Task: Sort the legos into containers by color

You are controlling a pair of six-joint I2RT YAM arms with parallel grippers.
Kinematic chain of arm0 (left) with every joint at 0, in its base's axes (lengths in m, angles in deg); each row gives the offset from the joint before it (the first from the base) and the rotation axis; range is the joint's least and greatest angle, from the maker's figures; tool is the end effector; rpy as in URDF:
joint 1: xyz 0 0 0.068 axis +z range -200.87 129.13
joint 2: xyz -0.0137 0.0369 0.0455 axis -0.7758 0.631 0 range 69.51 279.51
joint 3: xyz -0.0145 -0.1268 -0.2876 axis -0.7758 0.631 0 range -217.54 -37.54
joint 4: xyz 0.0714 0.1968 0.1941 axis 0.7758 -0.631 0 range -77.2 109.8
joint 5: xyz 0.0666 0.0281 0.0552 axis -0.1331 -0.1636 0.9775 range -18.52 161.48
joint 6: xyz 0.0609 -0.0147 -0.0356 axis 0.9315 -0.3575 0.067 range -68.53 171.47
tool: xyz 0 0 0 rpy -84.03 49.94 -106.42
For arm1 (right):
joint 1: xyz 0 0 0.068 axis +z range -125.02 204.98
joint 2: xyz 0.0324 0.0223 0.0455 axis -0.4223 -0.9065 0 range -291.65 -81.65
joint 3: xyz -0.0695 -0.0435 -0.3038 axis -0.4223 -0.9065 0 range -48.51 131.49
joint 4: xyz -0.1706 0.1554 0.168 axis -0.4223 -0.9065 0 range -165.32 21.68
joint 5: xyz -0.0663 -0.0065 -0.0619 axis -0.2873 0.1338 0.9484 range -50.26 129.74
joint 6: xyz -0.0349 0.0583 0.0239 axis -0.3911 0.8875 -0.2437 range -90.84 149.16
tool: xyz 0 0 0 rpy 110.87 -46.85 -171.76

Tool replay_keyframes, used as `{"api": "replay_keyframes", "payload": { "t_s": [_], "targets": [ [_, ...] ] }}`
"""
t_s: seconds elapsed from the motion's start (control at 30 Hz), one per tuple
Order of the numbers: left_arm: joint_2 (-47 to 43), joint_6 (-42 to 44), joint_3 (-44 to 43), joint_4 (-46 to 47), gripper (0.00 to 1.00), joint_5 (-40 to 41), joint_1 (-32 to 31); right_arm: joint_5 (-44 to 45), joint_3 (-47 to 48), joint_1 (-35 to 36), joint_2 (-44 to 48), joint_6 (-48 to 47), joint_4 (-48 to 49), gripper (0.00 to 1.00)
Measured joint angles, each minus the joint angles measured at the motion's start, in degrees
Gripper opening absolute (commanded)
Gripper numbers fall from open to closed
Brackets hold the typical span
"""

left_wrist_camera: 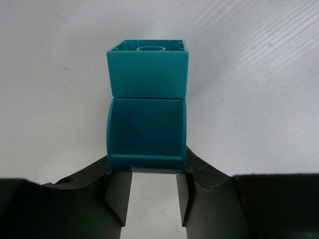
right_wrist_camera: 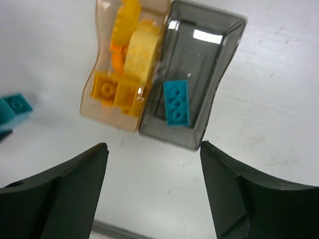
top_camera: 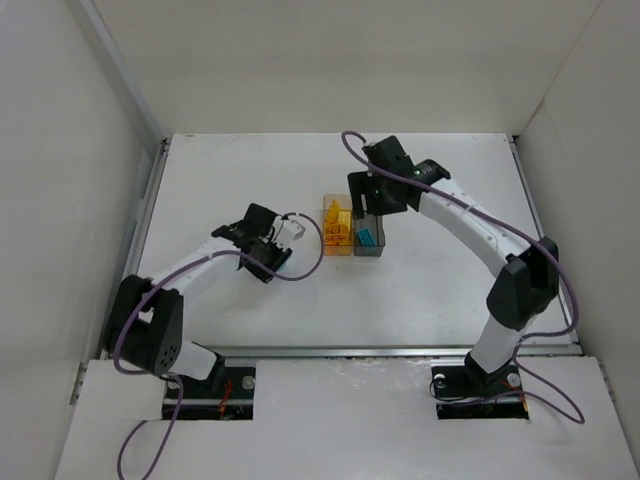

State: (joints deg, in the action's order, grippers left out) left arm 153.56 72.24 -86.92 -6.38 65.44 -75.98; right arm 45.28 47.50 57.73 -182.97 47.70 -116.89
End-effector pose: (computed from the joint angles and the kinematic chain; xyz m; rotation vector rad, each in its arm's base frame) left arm 0.2778 -0.1371 0.1979 1.0592 2.4102 -0.1647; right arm 0.3678 0.2299 0.3416 -0.2725 2.5076 0.2460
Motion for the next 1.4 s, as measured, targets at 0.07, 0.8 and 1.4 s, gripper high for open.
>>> {"api": "replay_keyframes", "payload": {
  "t_s": [0.07, 0.8, 1.4],
  "targets": [
    [-4.35, 0.83, 1.36, 1.22, 0.0, -1.16, 0.09, -0.15, -3.28, 1.36, 2.97, -0.63, 1.07, 0.8],
    [-38.86, 20.59, -5.88, -8.5, 0.0, -40.61, 0.02, -22.88, -15.19, 18.36, 35.69, -20.7, 19.98, 0.83],
    [-37.53, 16.79, -6.58, -8.76, 0.0, -49.48, 0.02, -25.11, -8.7, 26.84, 24.79, -25.29, 15.76, 0.67]
  ]
}}
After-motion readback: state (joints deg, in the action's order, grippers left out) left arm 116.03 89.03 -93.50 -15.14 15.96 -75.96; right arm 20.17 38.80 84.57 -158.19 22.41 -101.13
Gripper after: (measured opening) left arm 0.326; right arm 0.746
